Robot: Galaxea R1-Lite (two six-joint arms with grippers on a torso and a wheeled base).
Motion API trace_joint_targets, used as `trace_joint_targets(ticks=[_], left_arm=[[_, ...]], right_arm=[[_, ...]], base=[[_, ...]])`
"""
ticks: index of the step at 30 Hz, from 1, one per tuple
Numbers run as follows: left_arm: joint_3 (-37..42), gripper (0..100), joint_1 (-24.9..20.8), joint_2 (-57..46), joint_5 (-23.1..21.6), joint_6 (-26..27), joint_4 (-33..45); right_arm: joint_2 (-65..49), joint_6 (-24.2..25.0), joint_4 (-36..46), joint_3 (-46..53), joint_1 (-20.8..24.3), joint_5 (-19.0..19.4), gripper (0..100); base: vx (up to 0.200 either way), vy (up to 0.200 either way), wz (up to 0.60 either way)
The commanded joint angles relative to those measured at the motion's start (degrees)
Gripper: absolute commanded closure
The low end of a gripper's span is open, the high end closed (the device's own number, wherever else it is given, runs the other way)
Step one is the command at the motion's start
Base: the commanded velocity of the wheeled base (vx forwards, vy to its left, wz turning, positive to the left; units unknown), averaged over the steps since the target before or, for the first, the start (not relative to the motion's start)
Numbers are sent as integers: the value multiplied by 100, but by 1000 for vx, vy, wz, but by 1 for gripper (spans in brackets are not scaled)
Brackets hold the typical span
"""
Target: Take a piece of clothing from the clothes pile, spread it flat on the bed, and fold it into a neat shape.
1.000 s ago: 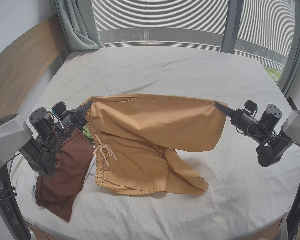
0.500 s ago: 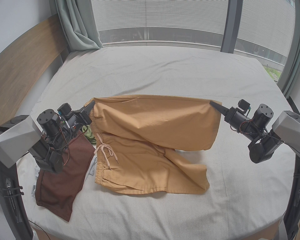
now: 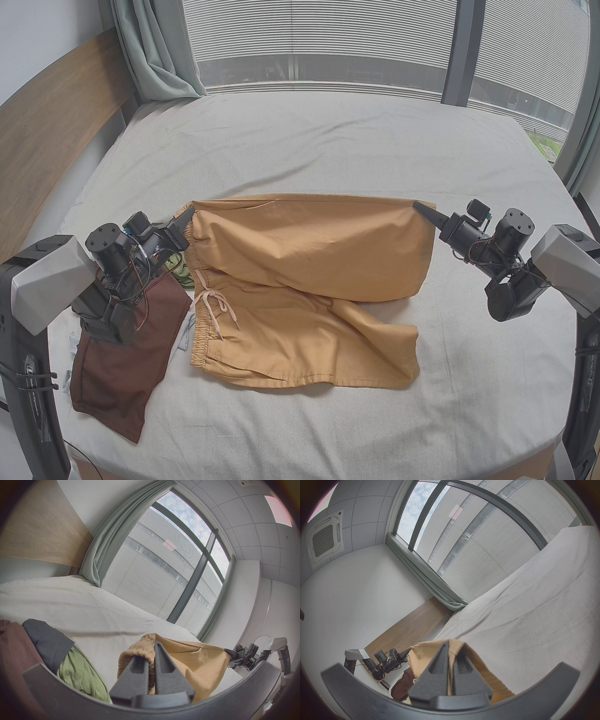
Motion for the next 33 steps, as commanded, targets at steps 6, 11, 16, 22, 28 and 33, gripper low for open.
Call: trace_joint_targets(ticks=[6,11,16,22,28,33], left_arm=[[-625,100,0,539,240,-277,-14],[-801,100,0,698,249,-392,-5],[-933,100,-9,724,249,-708,-5],[-986,100,-18,812,231,-778,-5],[-1232,100,53,1058,223,-796,-5],[-1372,100,35,1163,231,-805,-5]], right_arm=[[433,11,265,-575,6,-13,100],[539,11,397,-839,-2,-13,100],[635,11,537,-1182,-2,-13,100],[943,3,933,-1929,-2,-13,100],[1163,3,1196,-2447,6,-13,100],[1365,3,1249,-2816,6,-13,100]], base=[[0,0,0],[0,0,0],[0,0,0],[0,0,0],[0,0,0],[0,0,0]])
